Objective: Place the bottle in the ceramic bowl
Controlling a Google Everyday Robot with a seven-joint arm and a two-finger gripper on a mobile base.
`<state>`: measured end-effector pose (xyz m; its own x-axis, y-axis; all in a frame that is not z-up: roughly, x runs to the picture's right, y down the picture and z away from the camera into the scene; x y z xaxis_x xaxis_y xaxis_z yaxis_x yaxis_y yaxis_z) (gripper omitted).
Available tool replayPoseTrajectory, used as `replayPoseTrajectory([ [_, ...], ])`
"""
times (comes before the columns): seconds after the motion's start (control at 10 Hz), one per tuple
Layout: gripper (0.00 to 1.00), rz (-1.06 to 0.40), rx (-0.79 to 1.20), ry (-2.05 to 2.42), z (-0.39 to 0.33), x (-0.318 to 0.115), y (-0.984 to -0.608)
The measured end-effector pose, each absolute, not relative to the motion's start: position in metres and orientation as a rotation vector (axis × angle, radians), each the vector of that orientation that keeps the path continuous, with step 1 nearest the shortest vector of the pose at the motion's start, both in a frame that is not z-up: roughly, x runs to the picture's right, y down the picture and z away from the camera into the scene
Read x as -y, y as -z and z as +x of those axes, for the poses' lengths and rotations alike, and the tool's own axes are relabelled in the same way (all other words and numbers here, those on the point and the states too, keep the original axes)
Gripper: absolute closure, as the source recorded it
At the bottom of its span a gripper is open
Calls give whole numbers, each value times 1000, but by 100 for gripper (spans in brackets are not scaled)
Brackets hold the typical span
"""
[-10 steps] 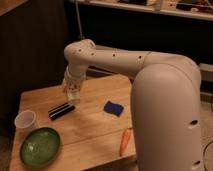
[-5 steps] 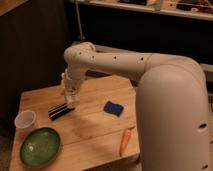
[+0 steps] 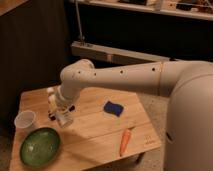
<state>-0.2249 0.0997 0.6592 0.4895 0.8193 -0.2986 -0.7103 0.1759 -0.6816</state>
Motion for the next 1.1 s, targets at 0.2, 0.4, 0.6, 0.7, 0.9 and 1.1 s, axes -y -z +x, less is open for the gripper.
replayPoseTrajectory([
  [0.2, 100, -915, 199, -996, -244, -137, -632],
  [0.4, 100, -968, 228, -889, -271, -176, -613],
  [0.6, 100, -1022, 218, -767, -296, -222, -602],
  [0.7, 100, -1037, 207, -716, -304, -240, -602],
  [0.9, 100, -1072, 181, -617, -328, -276, -617],
  [1.1, 100, -1086, 194, -601, -345, -281, -631],
])
